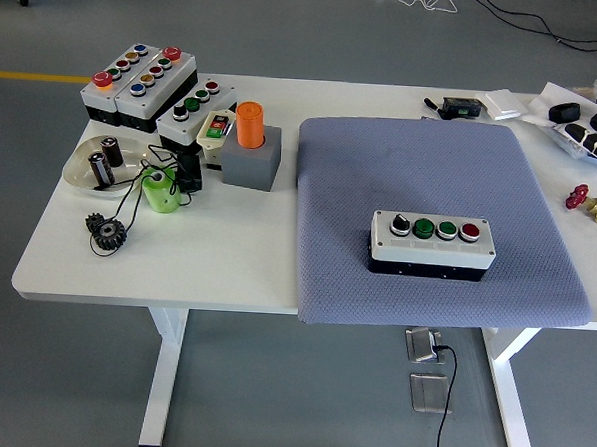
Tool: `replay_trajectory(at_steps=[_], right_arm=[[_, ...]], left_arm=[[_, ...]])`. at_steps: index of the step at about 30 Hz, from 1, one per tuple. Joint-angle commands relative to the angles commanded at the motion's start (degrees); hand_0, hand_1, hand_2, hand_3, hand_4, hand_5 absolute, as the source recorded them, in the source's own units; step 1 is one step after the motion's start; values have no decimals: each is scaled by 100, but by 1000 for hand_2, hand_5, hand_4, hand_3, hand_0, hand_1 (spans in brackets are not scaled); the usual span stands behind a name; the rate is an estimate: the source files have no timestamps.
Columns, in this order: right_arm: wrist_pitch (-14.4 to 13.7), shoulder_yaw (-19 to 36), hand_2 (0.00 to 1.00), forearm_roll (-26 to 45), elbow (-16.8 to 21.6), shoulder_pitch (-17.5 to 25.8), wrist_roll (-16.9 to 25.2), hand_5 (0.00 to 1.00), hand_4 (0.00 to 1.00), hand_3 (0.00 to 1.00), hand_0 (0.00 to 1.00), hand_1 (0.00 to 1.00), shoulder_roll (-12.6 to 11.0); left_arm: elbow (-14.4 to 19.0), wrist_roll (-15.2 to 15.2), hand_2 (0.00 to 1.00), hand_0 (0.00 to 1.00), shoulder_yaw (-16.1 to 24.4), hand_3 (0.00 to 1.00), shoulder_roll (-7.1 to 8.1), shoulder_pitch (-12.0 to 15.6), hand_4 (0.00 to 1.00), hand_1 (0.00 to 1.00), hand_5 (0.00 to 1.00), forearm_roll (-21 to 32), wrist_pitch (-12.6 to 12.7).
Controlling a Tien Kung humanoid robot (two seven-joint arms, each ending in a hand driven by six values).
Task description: Pick up the button,place it on the desk,press the button,press the button
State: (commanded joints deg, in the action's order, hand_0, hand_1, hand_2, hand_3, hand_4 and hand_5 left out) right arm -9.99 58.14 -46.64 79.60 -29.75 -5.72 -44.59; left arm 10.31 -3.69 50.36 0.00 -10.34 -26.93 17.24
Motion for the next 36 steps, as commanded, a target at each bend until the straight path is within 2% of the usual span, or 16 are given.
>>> replay_trajectory(at_steps=[8,9,11,14,15,21,36], right_arm=[[-56,-68,963,292,-65,55,-84,372,868,998,961,905,-1],[-79,-73,962,379,-77,57,-44,413,867,998,955,899,2],[-114,-80,962,605,-95,53,36,413,867,998,955,899,13],[-129,-93,962,1240,-141,28,238,413,867,998,955,899,54],[-127,-94,958,1464,-147,24,259,388,842,983,950,891,58],[-90,-83,953,2670,-228,-26,341,392,844,979,943,886,100],[-46,-210,953,2721,-324,-81,241,396,836,978,940,884,181]], left_arm=[[0,-9,720,672,20,532,0,40,375,704,998,-38,1],[0,-5,720,673,12,532,0,43,374,705,998,-30,-1],[0,2,720,673,4,532,0,44,374,705,998,-18,-1],[0,17,720,673,-21,532,0,20,374,705,998,31,-7],[0,19,719,673,-22,532,0,17,375,705,998,36,-8],[0,31,719,673,-7,532,0,-21,375,704,998,70,-11],[0,28,719,674,-8,532,0,-9,375,704,998,92,-21]])
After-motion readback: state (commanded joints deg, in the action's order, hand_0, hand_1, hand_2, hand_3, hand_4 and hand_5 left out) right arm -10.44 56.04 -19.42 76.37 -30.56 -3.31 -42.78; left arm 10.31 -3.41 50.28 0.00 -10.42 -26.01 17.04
